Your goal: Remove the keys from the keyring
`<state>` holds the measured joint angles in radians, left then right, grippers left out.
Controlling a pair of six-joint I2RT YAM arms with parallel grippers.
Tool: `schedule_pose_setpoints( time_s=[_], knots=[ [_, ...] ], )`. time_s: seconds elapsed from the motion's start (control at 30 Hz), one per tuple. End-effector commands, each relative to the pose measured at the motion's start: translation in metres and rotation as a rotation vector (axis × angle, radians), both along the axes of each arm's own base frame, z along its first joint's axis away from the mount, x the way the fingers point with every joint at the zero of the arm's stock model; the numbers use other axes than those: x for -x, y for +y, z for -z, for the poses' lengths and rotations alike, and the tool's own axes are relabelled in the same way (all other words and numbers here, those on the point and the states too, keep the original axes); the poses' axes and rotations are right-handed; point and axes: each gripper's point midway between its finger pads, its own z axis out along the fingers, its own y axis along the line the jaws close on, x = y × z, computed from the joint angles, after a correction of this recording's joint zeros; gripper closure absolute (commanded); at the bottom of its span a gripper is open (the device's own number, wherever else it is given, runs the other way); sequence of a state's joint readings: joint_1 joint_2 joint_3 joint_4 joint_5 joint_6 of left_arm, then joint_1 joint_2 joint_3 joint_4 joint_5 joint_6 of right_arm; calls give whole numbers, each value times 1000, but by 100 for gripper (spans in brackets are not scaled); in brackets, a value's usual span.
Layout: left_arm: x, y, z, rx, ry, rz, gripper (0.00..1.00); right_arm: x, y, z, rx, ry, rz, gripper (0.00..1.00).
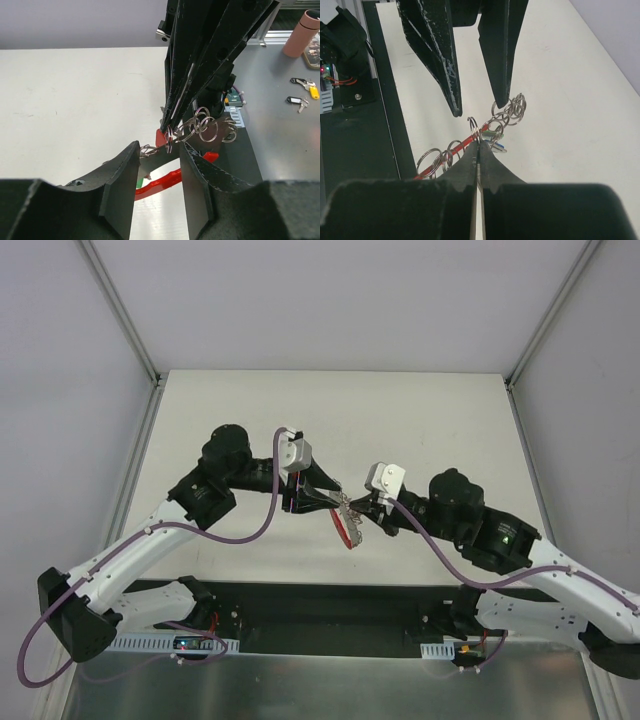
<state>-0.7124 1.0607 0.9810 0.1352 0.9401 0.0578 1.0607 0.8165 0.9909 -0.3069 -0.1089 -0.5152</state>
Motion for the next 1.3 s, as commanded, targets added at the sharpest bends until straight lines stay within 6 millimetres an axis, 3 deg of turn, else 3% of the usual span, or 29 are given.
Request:
schedule_pose_setpoints(
  time_s=[0.0, 0.6, 0.73, 0.87, 1.0, 1.17, 1.23, 1.27],
  knots=[
    [-5, 3, -3, -31, -55, -29, 64, -6, -2, -26, -27, -30, 23, 99],
    [-8, -2, 9, -78, -43, -24, 71, -17, 15, -22, 26, 4, 26, 99],
    [-9, -2, 11, -83, -45, -26, 81, -16, 17, -22, 26, 8, 18, 99],
    [-11, -3, 14, -91, -41, -32, 100, -16, 19, -21, 29, 12, 15, 99],
    [-10, -3, 11, -82, -34, -26, 100, -16, 21, -22, 11, 23, 17, 99],
    [-2, -2, -6, 2, -56, -13, 100, -17, 19, -20, -40, 33, 31, 79],
    [-1, -1, -15, 41, -86, -8, 100, -17, 17, -7, -41, 54, 48, 76],
    [0, 0, -16, 50, -71, -8, 100, -16, 13, -12, -67, 45, 53, 75]
  ],
)
